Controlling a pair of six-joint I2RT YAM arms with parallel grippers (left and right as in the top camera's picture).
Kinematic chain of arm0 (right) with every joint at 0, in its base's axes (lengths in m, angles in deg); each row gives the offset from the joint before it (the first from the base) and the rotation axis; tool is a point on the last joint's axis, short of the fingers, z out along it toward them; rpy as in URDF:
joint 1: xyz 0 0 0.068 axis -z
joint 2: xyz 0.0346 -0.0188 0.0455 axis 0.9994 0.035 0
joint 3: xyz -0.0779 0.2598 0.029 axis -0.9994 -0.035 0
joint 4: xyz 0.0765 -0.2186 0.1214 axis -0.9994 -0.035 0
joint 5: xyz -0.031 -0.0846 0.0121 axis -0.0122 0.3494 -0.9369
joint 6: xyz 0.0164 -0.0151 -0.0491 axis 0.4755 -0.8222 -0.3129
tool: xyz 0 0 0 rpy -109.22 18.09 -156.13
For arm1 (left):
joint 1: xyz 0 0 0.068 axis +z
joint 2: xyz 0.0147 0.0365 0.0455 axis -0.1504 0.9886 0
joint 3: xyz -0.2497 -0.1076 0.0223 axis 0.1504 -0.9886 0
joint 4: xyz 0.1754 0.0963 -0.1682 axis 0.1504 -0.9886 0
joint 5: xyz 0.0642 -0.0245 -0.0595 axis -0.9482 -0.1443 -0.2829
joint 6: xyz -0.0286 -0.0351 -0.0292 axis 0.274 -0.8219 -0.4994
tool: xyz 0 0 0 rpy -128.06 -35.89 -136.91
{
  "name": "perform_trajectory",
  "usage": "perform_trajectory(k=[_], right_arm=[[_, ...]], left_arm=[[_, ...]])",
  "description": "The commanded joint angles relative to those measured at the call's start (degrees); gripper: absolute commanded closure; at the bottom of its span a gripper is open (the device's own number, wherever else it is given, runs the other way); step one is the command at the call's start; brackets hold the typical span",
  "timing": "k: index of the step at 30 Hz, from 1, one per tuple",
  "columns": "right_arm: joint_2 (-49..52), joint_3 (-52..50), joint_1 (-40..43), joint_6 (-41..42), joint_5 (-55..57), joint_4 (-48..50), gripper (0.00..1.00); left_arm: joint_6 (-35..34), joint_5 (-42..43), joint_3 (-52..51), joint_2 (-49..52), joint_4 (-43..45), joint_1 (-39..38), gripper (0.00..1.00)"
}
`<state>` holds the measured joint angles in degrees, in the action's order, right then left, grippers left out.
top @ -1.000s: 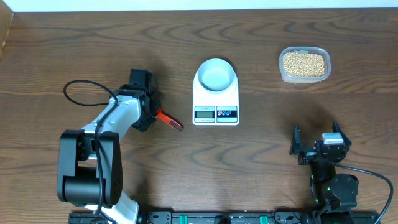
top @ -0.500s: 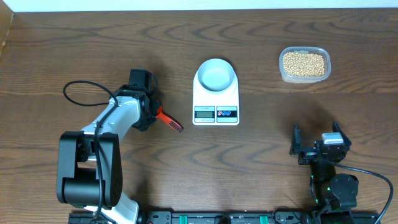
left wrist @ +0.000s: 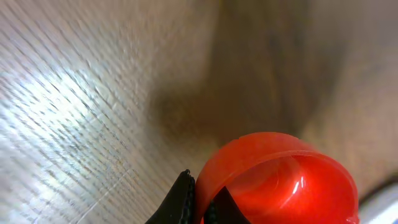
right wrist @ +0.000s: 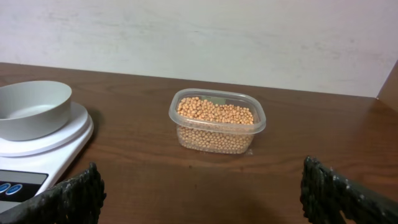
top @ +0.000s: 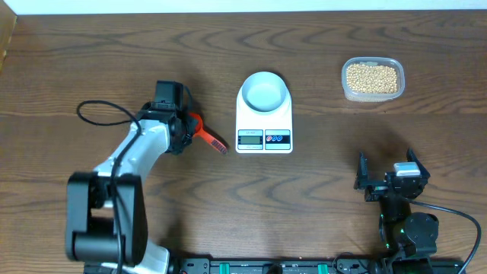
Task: Scoop item into bowl and weigh 50g on scale
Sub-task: 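Lift the red scoop with the left gripper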
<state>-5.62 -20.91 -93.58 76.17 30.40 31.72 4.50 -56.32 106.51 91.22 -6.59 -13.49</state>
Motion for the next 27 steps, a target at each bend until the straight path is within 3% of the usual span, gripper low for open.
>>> perform_trajectory(k=[1,7,19,27], right_arm=[[-0.3,-0.1,-0.4,-0.6,0.5,-0.1,0.01],[-0.3,-0.1,-0.4,-0.6,0.5,-0.1,0.01],[-0.3,-0.1,-0.4,-0.6,0.5,-0.2,0.01],[-0.3,-0.1,-0.4,-0.6,0.5,-0.2,0.01]], left_arm=[[0.3,-5.2,-0.7,-5.5,0.1,0.0,0.93],[-2.0,-9.7,-0.7,-13.4,0.1,0.0,0.93],[-19.7,-11.0,-0.7,-17.5,9.4,0.0,0.93],[-20.1,-11.6,-0.7,-17.5,18.7,0.0,0.93]])
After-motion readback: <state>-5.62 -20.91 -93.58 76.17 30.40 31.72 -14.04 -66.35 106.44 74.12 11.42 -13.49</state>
